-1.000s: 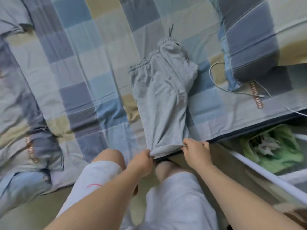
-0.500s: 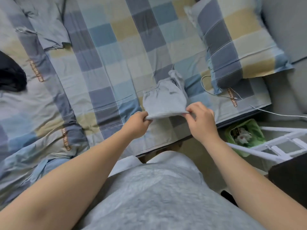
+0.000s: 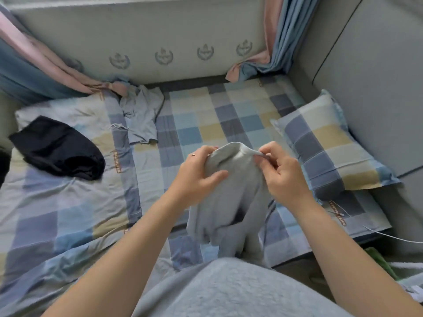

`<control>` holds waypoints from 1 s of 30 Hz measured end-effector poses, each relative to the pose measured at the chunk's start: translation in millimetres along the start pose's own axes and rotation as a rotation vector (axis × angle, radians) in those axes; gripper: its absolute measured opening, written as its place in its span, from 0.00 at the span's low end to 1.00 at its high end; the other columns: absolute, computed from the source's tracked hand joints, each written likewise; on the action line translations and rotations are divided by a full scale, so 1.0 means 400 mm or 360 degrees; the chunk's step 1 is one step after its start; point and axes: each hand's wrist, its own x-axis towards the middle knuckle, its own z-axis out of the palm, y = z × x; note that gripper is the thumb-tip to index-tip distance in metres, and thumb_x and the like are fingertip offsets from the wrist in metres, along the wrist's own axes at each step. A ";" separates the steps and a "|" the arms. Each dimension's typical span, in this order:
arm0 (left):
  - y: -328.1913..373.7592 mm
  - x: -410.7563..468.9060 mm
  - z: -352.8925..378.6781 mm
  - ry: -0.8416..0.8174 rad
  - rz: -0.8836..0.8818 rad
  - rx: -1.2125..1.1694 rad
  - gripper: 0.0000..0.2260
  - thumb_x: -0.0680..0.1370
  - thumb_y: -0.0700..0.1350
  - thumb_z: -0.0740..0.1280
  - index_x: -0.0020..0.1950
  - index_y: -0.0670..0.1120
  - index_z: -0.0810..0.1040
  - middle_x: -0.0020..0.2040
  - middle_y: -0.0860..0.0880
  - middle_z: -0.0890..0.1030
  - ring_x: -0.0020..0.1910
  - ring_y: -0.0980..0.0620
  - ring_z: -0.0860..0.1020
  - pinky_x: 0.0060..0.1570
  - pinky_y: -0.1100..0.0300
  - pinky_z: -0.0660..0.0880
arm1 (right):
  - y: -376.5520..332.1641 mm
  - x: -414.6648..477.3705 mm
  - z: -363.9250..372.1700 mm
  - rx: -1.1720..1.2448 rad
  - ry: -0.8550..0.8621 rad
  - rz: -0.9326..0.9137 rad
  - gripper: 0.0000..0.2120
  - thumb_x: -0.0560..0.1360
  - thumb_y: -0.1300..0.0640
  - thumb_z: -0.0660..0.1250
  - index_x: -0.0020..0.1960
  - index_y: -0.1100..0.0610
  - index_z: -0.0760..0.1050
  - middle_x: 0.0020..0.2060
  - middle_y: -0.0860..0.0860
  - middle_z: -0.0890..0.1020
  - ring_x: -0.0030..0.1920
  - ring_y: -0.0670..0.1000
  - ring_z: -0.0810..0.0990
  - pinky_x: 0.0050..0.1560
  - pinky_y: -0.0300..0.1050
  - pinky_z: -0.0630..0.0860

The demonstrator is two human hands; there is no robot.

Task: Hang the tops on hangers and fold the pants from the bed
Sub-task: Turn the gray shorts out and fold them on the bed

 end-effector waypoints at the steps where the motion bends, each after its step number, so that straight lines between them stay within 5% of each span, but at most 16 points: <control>1: 0.015 -0.006 -0.017 -0.0070 -0.0015 -0.0016 0.23 0.71 0.58 0.72 0.64 0.55 0.74 0.54 0.59 0.78 0.57 0.54 0.74 0.56 0.59 0.72 | -0.031 0.006 0.003 0.0018 -0.0048 -0.0075 0.08 0.82 0.58 0.65 0.44 0.53 0.72 0.26 0.43 0.70 0.27 0.43 0.66 0.30 0.30 0.62; 3: 0.038 -0.024 -0.034 -0.0173 -0.0056 -0.0019 0.22 0.70 0.58 0.74 0.61 0.57 0.74 0.51 0.57 0.79 0.52 0.56 0.76 0.52 0.57 0.74 | -0.085 0.011 0.013 0.0065 -0.0105 -0.0183 0.08 0.81 0.59 0.66 0.44 0.55 0.72 0.26 0.43 0.70 0.27 0.43 0.66 0.31 0.30 0.62; 6: 0.054 -0.049 -0.047 0.0042 -0.0008 -0.0090 0.06 0.76 0.47 0.71 0.47 0.46 0.78 0.36 0.53 0.76 0.36 0.56 0.71 0.38 0.55 0.69 | -0.136 0.013 0.025 0.0149 -0.0098 -0.0281 0.08 0.82 0.56 0.65 0.44 0.53 0.71 0.27 0.46 0.68 0.27 0.45 0.65 0.29 0.36 0.63; 9: 0.075 -0.073 -0.087 0.0285 0.0049 -0.0254 0.08 0.78 0.46 0.66 0.42 0.43 0.76 0.32 0.54 0.71 0.33 0.56 0.68 0.33 0.59 0.65 | -0.143 0.015 0.030 0.0215 -0.0252 -0.0231 0.11 0.76 0.46 0.70 0.47 0.48 0.69 0.27 0.45 0.72 0.26 0.43 0.67 0.27 0.35 0.64; 12: 0.106 -0.084 -0.114 0.0383 0.0159 -0.0263 0.09 0.79 0.42 0.65 0.43 0.37 0.73 0.36 0.41 0.71 0.34 0.48 0.67 0.34 0.51 0.65 | -0.094 0.014 0.045 -0.0055 -0.0504 -0.0024 0.17 0.68 0.39 0.73 0.49 0.45 0.71 0.34 0.45 0.82 0.32 0.44 0.78 0.31 0.39 0.73; 16: 0.141 -0.087 -0.134 0.0440 0.0268 -0.0333 0.12 0.80 0.39 0.65 0.41 0.34 0.67 0.33 0.41 0.66 0.32 0.53 0.63 0.30 0.58 0.61 | 0.024 -0.022 0.090 -0.0231 -0.0537 0.0293 0.08 0.74 0.46 0.72 0.42 0.50 0.80 0.33 0.42 0.82 0.39 0.50 0.79 0.40 0.47 0.75; 21: 0.139 -0.090 -0.154 0.0494 0.0241 -0.0372 0.12 0.80 0.37 0.66 0.41 0.33 0.68 0.33 0.47 0.67 0.31 0.53 0.63 0.29 0.60 0.61 | 0.092 -0.062 0.117 0.0691 -0.0191 0.0744 0.08 0.80 0.56 0.68 0.43 0.50 0.80 0.38 0.38 0.85 0.44 0.40 0.81 0.46 0.37 0.77; 24: 0.137 -0.094 -0.162 0.0569 0.0210 -0.0474 0.12 0.81 0.39 0.66 0.42 0.34 0.69 0.34 0.48 0.68 0.33 0.53 0.65 0.31 0.60 0.63 | 0.102 -0.060 0.105 0.1016 0.0023 0.0857 0.10 0.82 0.57 0.63 0.42 0.49 0.75 0.48 0.42 0.87 0.55 0.46 0.82 0.57 0.49 0.72; 27: 0.144 -0.089 -0.170 0.0542 0.0220 -0.0523 0.12 0.82 0.41 0.66 0.42 0.36 0.70 0.34 0.50 0.69 0.34 0.55 0.65 0.32 0.63 0.64 | 0.088 -0.066 0.109 0.1045 -0.0190 0.0737 0.10 0.77 0.47 0.68 0.54 0.50 0.72 0.58 0.48 0.84 0.60 0.44 0.81 0.60 0.49 0.73; 30: 0.163 -0.085 -0.155 0.0469 0.0217 -0.0591 0.11 0.82 0.41 0.66 0.40 0.42 0.72 0.33 0.55 0.70 0.34 0.57 0.66 0.32 0.66 0.64 | 0.076 -0.081 0.170 0.0940 -0.0499 0.0726 0.22 0.77 0.60 0.71 0.67 0.49 0.69 0.61 0.51 0.80 0.58 0.42 0.81 0.54 0.42 0.78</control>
